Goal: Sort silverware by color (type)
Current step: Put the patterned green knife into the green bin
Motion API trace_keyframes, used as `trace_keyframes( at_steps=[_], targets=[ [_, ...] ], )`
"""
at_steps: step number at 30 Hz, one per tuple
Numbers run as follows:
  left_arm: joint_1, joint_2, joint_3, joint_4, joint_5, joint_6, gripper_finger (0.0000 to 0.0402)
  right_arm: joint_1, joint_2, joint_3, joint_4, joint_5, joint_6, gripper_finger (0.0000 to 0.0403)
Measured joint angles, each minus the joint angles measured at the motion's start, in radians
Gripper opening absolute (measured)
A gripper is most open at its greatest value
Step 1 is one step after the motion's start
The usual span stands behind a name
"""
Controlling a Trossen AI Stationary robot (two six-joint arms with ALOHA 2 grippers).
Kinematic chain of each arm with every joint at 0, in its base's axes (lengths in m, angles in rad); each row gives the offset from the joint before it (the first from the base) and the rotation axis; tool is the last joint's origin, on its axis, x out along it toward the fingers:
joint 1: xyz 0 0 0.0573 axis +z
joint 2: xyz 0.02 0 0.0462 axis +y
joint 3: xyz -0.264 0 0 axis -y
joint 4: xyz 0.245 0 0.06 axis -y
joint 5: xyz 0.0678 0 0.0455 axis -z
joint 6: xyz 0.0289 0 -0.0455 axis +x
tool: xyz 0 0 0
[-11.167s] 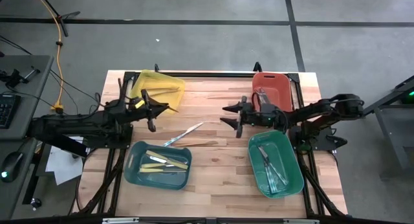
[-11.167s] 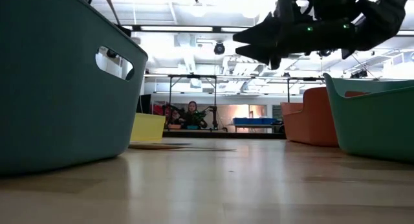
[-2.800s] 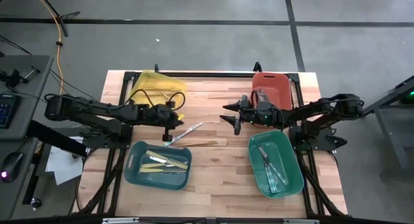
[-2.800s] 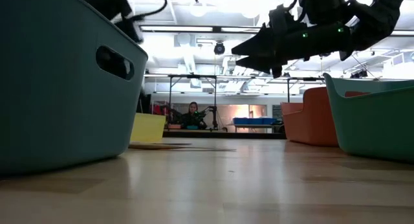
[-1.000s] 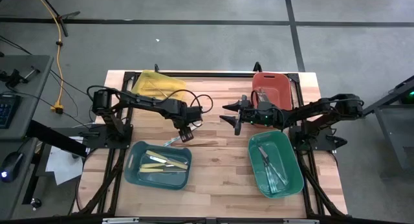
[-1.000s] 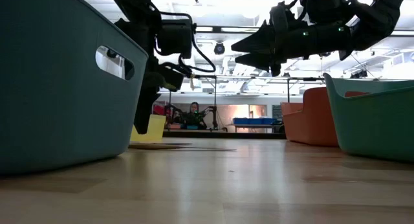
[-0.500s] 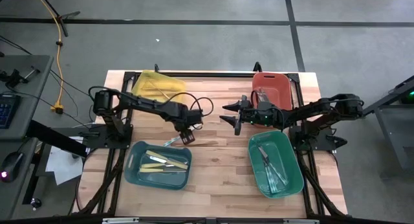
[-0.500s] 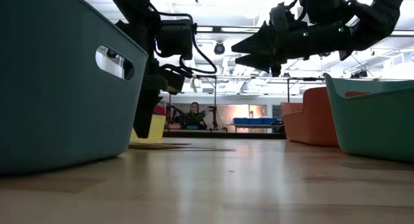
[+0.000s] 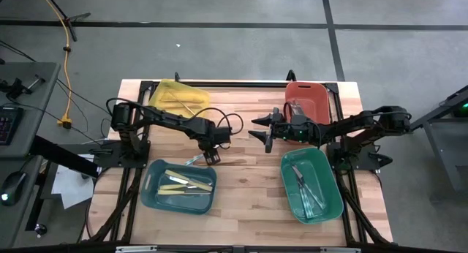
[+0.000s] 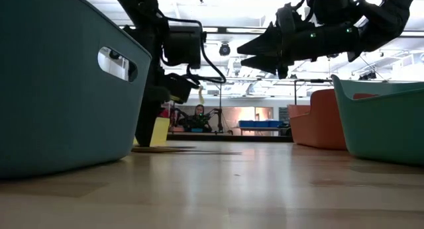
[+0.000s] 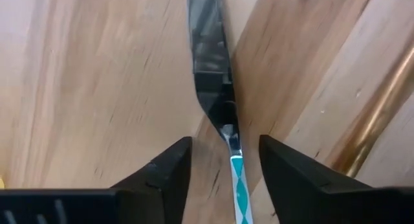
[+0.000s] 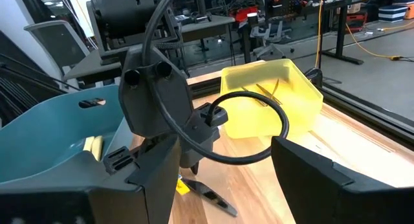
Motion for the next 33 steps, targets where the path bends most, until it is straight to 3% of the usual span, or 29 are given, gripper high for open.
trace_keyframes(
  at_steps=[3,9,17,24,33],
  targets=[
    [0.002,0.000,0.000,0.005,-0.008,0.032,0.0133,0.000,0.000,0.000,0.000,0.000,0.000,0.0227],
    [0.004,0.000,0.002,0.009,-0.019,0.084,0.0015,0.000,0.000,0.000,0.000,0.000,0.000,0.0227],
    [0.004,-0.023,0.026,0.008,-0.053,0.125,0.0004,0.000,0.000,0.000,0.000,0.000,-0.004,0.0227],
    [0.017,-0.082,0.031,0.012,-0.151,0.139,0.0002,0.000,0.000,0.000,0.000,0.000,-0.007,0.0227],
    [0.062,-0.314,0.029,-0.016,-0.234,0.139,0.0002,0.000,0.000,0.000,0.000,0.000,-0.007,0.0227]
  ],
)
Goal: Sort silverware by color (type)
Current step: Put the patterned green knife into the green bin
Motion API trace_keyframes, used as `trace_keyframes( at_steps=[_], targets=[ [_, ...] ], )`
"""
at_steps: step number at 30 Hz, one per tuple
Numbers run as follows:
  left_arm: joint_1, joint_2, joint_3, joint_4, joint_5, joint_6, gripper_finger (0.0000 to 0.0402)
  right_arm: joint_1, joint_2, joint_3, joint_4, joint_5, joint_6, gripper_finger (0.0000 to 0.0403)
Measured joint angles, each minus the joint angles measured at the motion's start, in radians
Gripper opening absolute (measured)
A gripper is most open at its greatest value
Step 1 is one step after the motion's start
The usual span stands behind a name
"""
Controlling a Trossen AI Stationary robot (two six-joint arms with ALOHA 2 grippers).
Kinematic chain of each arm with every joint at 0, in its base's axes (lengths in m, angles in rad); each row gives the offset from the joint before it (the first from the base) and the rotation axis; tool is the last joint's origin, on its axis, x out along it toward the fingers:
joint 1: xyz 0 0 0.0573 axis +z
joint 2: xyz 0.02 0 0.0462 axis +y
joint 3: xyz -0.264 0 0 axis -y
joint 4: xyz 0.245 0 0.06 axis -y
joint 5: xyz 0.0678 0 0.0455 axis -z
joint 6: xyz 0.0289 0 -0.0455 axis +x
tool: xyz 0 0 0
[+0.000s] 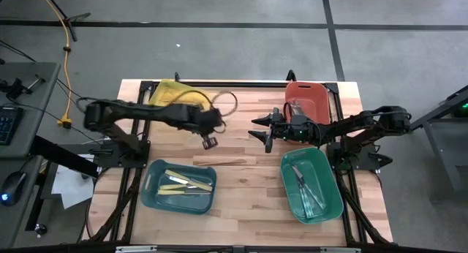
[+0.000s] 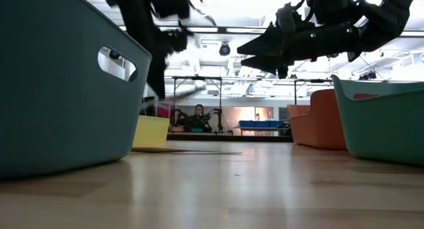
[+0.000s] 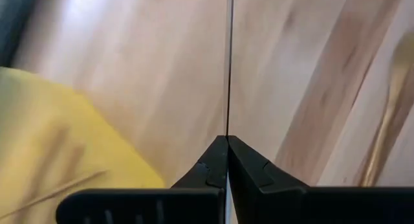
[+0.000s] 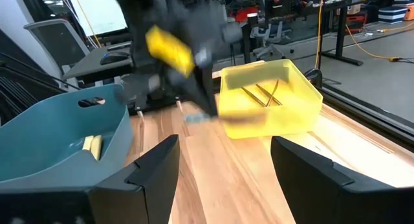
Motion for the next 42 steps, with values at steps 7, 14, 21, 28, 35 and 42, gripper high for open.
trace_keyframes(
  at_steps=[7,14,21,28,35,42],
  targets=[
    [0.001,-0.321,-0.116,0.130,-0.073,-0.025,0.0001,0.000,0.000,0.000,0.000,0.000,0.000,0.0227],
    [-0.025,-0.616,-0.426,0.553,-0.003,-0.017,0.0001,0.000,0.000,0.000,0.000,0.000,0.000,0.0227],
    [-0.012,-0.696,-0.724,1.100,0.090,0.035,0.0000,0.000,0.000,0.000,0.000,0.000,0.004,0.0227],
    [0.040,-0.692,-0.785,1.261,0.151,0.090,0.0000,0.000,0.000,0.000,0.000,-0.004,0.000,0.0227],
    [0.058,-0.670,-0.785,1.270,0.178,0.115,0.0000,0.000,0.000,0.000,0.000,-0.003,-0.021,0.0227],
    [0.058,-0.575,-0.784,1.465,0.263,0.128,0.0000,0.000,0.000,0.000,0.002,-0.025,-0.026,0.0227]
  ],
)
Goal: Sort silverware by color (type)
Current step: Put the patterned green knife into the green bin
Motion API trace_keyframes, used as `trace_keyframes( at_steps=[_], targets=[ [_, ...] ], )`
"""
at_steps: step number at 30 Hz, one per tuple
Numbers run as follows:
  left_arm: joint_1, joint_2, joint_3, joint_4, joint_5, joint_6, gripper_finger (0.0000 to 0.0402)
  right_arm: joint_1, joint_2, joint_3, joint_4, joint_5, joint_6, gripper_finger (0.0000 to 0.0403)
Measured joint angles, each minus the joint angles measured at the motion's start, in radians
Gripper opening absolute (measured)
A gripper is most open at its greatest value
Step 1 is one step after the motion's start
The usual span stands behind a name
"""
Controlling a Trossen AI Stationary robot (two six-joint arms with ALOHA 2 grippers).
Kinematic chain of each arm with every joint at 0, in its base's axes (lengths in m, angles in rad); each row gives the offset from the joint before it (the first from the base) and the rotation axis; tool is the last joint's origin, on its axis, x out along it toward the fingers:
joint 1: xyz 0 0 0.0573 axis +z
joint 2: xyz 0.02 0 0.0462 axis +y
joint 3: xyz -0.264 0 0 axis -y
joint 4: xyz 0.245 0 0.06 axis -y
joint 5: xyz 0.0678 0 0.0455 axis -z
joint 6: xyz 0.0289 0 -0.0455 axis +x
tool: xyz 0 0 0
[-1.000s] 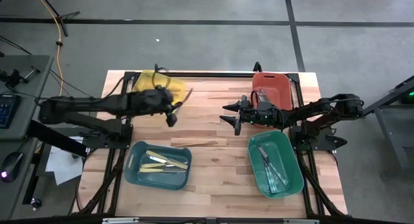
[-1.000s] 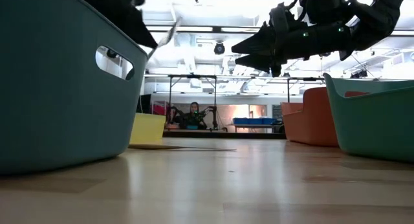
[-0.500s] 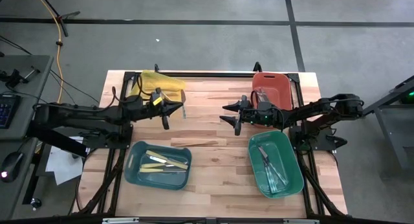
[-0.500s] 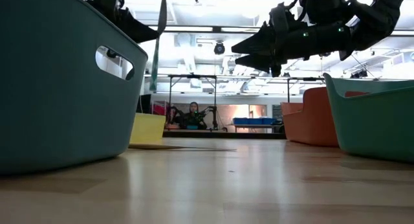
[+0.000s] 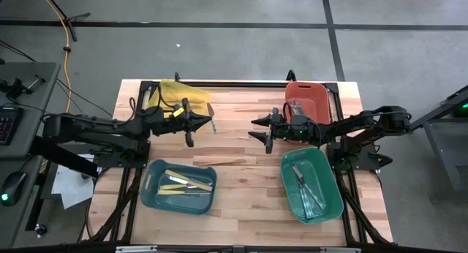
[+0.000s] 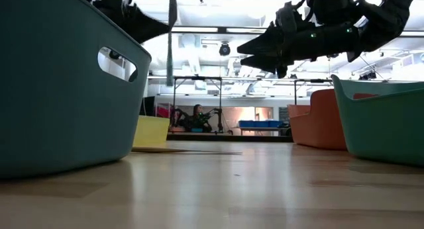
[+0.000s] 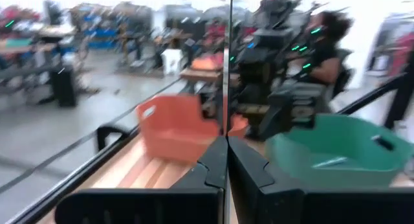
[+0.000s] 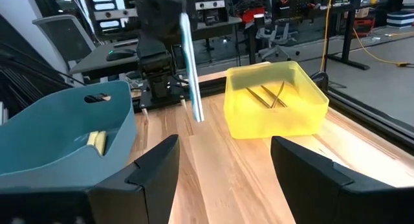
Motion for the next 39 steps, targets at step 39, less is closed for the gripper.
trace_keyframes(
  at_steps=[39],
  targets=[
    [-0.005,0.352,0.024,0.470,0.200,-0.014,0.0000,0.061,0.369,0.426,-0.106,-0.069,-0.042,0.0166]
  ],
)
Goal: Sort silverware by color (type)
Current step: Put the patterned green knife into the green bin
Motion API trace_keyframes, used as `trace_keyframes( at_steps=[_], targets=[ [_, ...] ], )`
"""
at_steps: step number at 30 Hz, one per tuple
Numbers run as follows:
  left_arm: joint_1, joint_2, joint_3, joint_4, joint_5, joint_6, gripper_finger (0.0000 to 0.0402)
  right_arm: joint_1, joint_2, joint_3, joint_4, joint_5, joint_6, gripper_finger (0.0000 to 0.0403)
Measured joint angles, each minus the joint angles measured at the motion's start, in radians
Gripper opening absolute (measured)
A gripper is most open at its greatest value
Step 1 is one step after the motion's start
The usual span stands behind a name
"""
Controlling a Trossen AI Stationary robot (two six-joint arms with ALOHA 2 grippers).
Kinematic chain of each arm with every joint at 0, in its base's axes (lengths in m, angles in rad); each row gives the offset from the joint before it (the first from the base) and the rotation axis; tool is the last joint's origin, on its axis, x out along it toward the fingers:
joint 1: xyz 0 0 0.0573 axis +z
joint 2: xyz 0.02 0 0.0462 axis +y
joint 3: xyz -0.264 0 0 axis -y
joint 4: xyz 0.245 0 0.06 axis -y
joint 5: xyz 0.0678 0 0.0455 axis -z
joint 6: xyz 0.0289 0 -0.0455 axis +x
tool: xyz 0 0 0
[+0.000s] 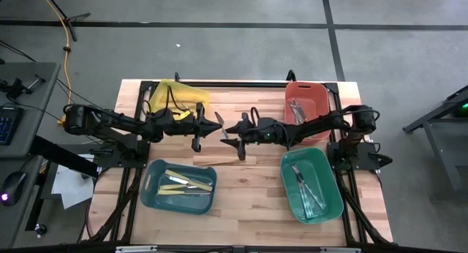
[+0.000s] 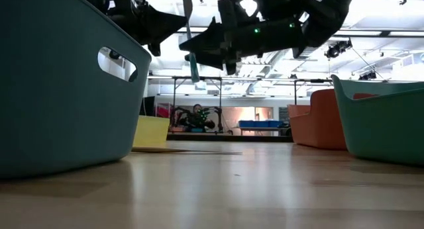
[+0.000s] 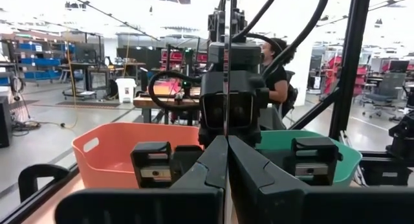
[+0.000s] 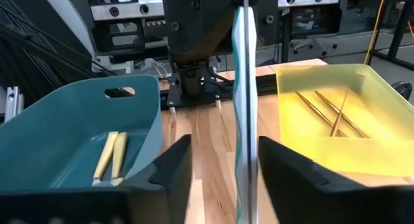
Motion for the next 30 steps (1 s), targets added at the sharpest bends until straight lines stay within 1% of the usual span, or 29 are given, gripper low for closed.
trace_keyframes(
  at_steps=[8,9,15,19,22,24,30],
  targets=[
    [0.022,0.000,-0.005,-0.004,0.001,0.000,0.0000,-0.004,-0.010,-0.002,-0.063,0.004,0.012,0.0029],
    [0.025,0.000,-0.005,-0.006,0.002,0.000,0.0000,-0.004,-0.011,-0.002,-0.069,0.005,0.012,0.0021],
    [0.031,0.000,-0.006,-0.012,0.004,-0.008,0.0001,-0.004,-0.012,-0.002,-0.085,0.006,0.023,0.0032],
    [0.034,-0.001,-0.006,-0.025,0.004,-0.041,0.0010,-0.004,-0.012,-0.002,-0.092,0.006,0.008,0.0020],
    [0.047,-0.031,-0.006,-0.083,0.005,-0.046,0.0033,-0.004,-0.017,-0.003,-0.105,0.019,0.007,0.0020],
    [0.056,-0.063,-0.006,-0.141,0.005,-0.053,0.0055,-0.003,-0.035,-0.003,-0.145,0.041,-0.005,0.0020],
    [0.092,-0.215,-0.006,-0.400,-0.002,-0.052,0.0123,0.005,-0.121,-0.011,-0.277,0.138,-0.038,0.0020]
  ],
)
